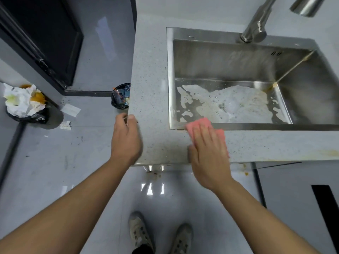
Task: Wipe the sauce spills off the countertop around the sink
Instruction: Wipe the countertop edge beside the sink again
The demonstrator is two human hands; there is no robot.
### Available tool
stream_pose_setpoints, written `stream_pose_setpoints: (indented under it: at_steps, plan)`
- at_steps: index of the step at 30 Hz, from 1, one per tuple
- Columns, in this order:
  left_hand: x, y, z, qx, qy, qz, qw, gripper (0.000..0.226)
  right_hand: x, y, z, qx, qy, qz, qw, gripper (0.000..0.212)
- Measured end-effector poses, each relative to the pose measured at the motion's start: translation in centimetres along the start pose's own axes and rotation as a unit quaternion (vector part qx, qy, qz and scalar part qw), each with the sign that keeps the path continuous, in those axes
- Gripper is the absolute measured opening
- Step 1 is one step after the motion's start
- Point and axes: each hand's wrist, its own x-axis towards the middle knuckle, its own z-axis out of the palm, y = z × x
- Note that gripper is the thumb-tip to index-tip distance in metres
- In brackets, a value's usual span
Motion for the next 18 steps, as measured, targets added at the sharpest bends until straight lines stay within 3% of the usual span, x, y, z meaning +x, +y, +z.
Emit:
stream_pose_setpoints:
  at_steps: [2,3,7,9,12,15,18]
  plan:
    - [-0.1,0.1,0.0,0.008,0.004,0.007,1.0,0.036,0.5,-1.9,0.3,0.016,0.029,0.085,0.996,0.069]
    - [-0.2,0.2,0.0,0.011,0.007,0.01,1.0,0.035,0.4,-4.0,0.8,0.028,0.044,0.066,0.996,0.07]
    - [-0.4,0.4,-0.2,-0.008,0.02,-0.002,1.0,0.028,-1.6,-8.3,1.7,0.023,0.027,-0.172,0.984,0.073]
    - [-0.3,0.5,-0.3,-0.044,0.022,-0.022,0.999,0.027,-2.0,-5.4,1.2,0.018,0.024,-0.21,0.977,0.073]
    - [-0.4,0.1,-0.5,-0.104,0.023,-0.041,0.993,0.032,-3.1,-2.1,1.2,0.017,0.054,-0.132,0.99,0.08]
    - [-0.2,-0.6,-0.9,-0.154,0.046,-0.052,0.986,0.028,-4.2,-4.8,1.9,0.012,0.063,-0.03,0.997,0.093]
    - [0.0,-0.5,-0.9,-0.186,0.048,-0.064,0.979,0.022,-4.5,-10.6,3.2,0.001,0.04,-0.125,0.991,0.1]
